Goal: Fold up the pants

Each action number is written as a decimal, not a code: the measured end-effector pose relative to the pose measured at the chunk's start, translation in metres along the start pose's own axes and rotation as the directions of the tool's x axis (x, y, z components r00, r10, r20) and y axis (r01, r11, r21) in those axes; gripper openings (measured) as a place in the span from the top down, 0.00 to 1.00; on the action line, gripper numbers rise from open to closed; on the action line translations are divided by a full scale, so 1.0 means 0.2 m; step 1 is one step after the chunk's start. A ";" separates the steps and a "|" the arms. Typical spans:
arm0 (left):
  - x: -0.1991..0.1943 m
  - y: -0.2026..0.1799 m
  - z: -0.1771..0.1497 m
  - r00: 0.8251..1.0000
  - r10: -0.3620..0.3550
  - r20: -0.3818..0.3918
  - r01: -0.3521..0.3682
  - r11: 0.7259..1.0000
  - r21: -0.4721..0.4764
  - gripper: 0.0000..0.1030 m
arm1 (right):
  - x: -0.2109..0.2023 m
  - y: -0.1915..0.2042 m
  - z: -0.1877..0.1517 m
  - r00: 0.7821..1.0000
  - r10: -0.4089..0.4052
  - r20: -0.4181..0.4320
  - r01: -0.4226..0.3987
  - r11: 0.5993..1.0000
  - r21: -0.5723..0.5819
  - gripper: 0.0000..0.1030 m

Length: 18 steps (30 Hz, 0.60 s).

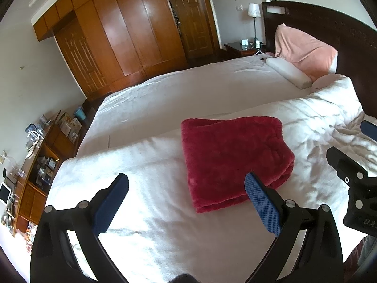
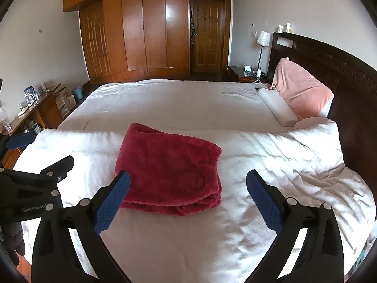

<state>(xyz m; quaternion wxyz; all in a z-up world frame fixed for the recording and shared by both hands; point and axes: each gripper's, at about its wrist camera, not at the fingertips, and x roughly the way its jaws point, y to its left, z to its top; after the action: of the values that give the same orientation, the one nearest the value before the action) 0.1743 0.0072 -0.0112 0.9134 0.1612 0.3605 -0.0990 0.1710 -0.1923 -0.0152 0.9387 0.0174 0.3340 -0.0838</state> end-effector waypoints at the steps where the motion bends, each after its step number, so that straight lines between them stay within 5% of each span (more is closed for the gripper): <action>1: 0.00 0.00 -0.01 1.000 -0.001 0.009 0.001 1.000 0.006 0.05 | 0.00 0.00 0.00 1.000 -0.001 -0.001 0.001 1.000 0.001 0.03; 18: 0.02 0.02 0.00 1.000 -0.027 -0.010 0.027 1.000 -0.008 0.05 | 0.03 -0.03 -0.01 1.000 0.000 -0.020 -0.001 1.000 -0.001 0.03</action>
<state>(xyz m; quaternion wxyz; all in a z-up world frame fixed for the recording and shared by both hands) 0.1786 0.0108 -0.0136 0.9108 0.1534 0.3675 -0.1092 0.1739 -0.1985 -0.0198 0.9352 0.0178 0.3436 -0.0832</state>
